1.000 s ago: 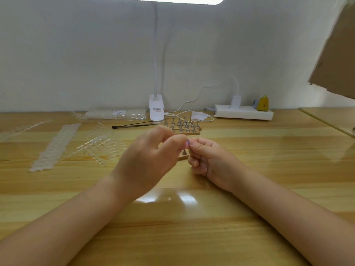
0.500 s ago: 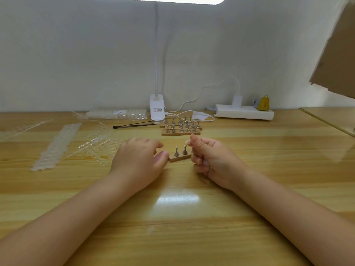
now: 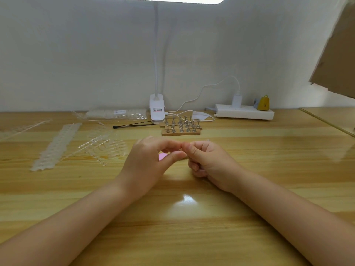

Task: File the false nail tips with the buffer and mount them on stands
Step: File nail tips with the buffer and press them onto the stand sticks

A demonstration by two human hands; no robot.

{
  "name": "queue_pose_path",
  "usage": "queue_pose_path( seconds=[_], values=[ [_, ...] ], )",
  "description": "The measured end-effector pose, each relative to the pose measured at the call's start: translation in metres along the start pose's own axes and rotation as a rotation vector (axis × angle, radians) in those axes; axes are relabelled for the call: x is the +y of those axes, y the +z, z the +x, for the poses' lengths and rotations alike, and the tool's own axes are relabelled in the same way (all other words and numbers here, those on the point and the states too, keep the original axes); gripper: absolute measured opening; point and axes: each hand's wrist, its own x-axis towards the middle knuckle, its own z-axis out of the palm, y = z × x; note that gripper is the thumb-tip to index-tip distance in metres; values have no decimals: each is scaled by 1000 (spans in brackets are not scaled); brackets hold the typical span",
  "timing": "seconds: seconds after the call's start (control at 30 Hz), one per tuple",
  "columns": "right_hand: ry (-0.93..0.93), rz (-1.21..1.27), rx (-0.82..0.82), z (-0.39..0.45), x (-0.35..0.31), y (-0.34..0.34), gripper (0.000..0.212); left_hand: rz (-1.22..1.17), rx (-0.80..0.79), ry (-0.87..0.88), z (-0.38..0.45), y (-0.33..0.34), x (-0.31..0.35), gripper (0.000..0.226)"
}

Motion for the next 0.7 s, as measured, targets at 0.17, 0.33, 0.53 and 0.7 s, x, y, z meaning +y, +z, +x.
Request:
queue_pose_path(
  seconds=[0.17, 0.33, 0.53, 0.7],
  values=[
    [-18, 53, 181, -2, -1, 5, 35, 149, 16, 16, -2, 1, -8, 24],
    [-193, -512, 392, -6, 3, 3, 19, 332, 15, -89, -3, 3, -21, 21],
    [-204, -1071, 416, -5, 11, 3, 13, 354, -47, -144, -4, 12, -28, 18],
    [-162, -1170, 414, -2, 10, 2, 21, 388, -61, -111, -5, 13, -28, 20]
  ],
)
